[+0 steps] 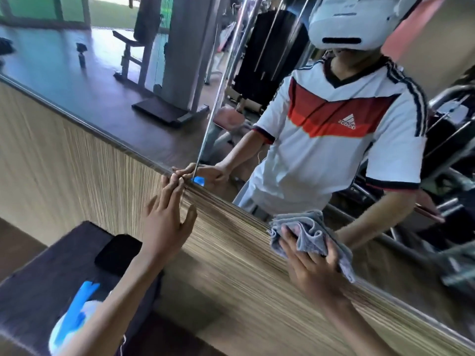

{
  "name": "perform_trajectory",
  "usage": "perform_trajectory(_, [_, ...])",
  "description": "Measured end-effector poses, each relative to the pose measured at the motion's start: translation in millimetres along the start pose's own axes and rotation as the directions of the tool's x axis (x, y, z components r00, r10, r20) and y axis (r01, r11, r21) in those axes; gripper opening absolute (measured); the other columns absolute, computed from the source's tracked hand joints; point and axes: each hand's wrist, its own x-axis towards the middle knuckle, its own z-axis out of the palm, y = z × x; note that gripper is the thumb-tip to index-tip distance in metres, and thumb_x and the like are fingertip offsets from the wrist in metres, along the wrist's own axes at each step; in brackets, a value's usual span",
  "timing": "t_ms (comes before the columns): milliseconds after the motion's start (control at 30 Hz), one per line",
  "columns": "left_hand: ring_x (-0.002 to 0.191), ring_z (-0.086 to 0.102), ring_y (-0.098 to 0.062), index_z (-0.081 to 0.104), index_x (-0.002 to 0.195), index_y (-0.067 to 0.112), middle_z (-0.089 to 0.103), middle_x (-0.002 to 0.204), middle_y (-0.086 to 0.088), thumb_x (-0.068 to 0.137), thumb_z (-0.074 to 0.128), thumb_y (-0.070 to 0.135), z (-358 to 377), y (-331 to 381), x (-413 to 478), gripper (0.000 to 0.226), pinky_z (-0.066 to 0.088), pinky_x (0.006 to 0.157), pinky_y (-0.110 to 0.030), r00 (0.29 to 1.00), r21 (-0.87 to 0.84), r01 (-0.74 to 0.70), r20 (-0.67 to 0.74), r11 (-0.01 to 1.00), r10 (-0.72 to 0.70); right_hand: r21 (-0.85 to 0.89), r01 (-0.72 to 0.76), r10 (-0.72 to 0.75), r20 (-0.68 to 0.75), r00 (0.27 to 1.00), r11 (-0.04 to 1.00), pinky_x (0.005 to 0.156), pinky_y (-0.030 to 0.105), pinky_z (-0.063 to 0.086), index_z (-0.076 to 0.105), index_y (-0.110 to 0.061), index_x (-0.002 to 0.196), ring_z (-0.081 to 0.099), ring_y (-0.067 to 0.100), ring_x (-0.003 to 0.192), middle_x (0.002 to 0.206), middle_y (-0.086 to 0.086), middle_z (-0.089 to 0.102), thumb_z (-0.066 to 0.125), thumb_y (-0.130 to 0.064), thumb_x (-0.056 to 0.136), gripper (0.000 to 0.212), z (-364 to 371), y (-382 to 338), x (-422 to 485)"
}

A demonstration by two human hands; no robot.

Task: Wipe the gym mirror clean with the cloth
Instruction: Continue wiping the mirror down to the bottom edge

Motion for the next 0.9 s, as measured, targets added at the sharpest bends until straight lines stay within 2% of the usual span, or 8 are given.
perform_trajectory(233, [0.145, 0.036, -0.023, 0.042, 0.150, 0.009, 0.034, 0.161, -0.005, 0.095, 0.035, 0.046, -5, 5, -3, 0.067, 0.032, 0.110, -0.046, 0.999, 0.043, 0.047, 0.011, 0.998, -0.047, 0.173, -0.051, 0.069, -0.101, 0.993, 0.984, 0.123, 0.047, 0.013, 0.049, -0.010, 0.146, 0.053, 0.013, 0.130, 0.147, -0.006, 0.052, 0.057, -0.017, 0.095, 0.052, 28, -83, 125])
perform_trajectory(333, [0.144, 0.039, -0.028, 0.033, 0.155, 0.013, 0.023, 0.166, -0.001, 0.093, 0.028, 0.055, -3, 12, -5, 0.075, 0.031, 0.109, -0.050, 0.991, 0.027, 0.131, 0.017, 0.991, -0.131, 0.219, -0.011, 0.023, -0.052, 0.998, 0.976, 0.125, 0.046, 0.004, 0.056, -0.009, 0.140, 0.056, 0.014, 0.125, 0.140, -0.003, 0.059, 0.055, -0.019, 0.095, 0.046, 30, -74, 114])
perform_trajectory(467, [0.152, 0.021, -0.031, 0.002, 0.161, 0.015, -0.004, 0.169, -0.003, 0.084, 0.026, 0.074, 23, 53, -22, 0.100, 0.022, 0.116, -0.057, 0.947, -0.054, 0.316, 0.080, 0.947, -0.311, 0.259, -0.001, 0.005, -0.017, 1.000, 0.966, 0.125, 0.046, 0.002, 0.073, -0.016, 0.114, 0.066, 0.013, 0.100, 0.115, -0.006, 0.072, 0.054, -0.018, 0.091, 0.029, 22, -27, 42])
perform_trajectory(567, [0.154, 0.006, -0.029, -0.012, 0.157, 0.003, -0.017, 0.166, -0.013, 0.086, 0.034, 0.065, 61, 119, -49, 0.105, 0.015, 0.121, -0.044, 0.919, -0.198, 0.390, 0.137, 0.899, -0.369, 0.228, -0.012, 0.006, 0.030, 1.000, 0.974, 0.124, 0.047, 0.002, 0.075, -0.020, 0.109, 0.067, 0.012, 0.095, 0.116, -0.007, 0.072, 0.059, -0.020, 0.089, 0.025, 10, 31, -53])
perform_trajectory(633, [0.153, -0.013, -0.016, -0.016, 0.154, -0.003, -0.025, 0.163, -0.018, 0.087, 0.033, 0.064, 86, 168, -68, 0.108, 0.004, 0.122, -0.032, 0.910, -0.287, 0.414, 0.161, 0.864, -0.383, 0.174, -0.023, 0.015, 0.046, 0.999, 0.985, 0.124, 0.046, 0.004, 0.070, -0.018, 0.123, 0.063, 0.013, 0.108, 0.133, -0.004, 0.065, 0.054, -0.026, 0.093, 0.035, -5, 74, -118])
perform_trajectory(700, [0.150, -0.024, -0.016, -0.019, 0.152, -0.005, -0.029, 0.160, -0.021, 0.090, 0.031, 0.065, 108, 209, -83, 0.106, -0.003, 0.123, -0.033, 0.897, -0.331, 0.441, 0.185, 0.835, -0.401, 0.104, -0.040, 0.037, 0.033, 0.999, 0.994, 0.123, 0.048, 0.010, 0.058, -0.015, 0.139, 0.050, 0.018, 0.127, 0.151, 0.001, 0.045, 0.047, -0.030, 0.099, 0.044, -21, 113, -178])
perform_trajectory(800, [0.151, -0.023, -0.030, -0.020, 0.150, -0.009, -0.027, 0.159, -0.028, 0.097, 0.032, 0.049, 127, 251, -99, 0.094, -0.004, 0.125, -0.041, 0.872, -0.342, 0.489, 0.212, 0.803, -0.441, 0.051, -0.057, 0.055, 0.041, 0.998, 0.997, 0.120, 0.050, 0.016, 0.056, -0.013, 0.140, 0.046, 0.024, 0.131, 0.156, 0.004, 0.037, 0.046, -0.033, 0.102, 0.045, -39, 162, -256])
perform_trajectory(900, [0.151, -0.023, -0.031, -0.020, 0.151, -0.008, -0.027, 0.160, -0.026, 0.089, 0.031, 0.044, 132, 269, -102, 0.095, -0.006, 0.125, -0.043, 0.852, -0.398, 0.522, 0.207, 0.754, -0.480, 0.037, -0.085, 0.080, 0.114, 0.990, 0.996, 0.119, 0.050, 0.017, 0.061, -0.013, 0.136, 0.046, 0.024, 0.130, 0.157, 0.003, 0.038, 0.052, -0.031, 0.095, 0.046, -45, 183, -295])
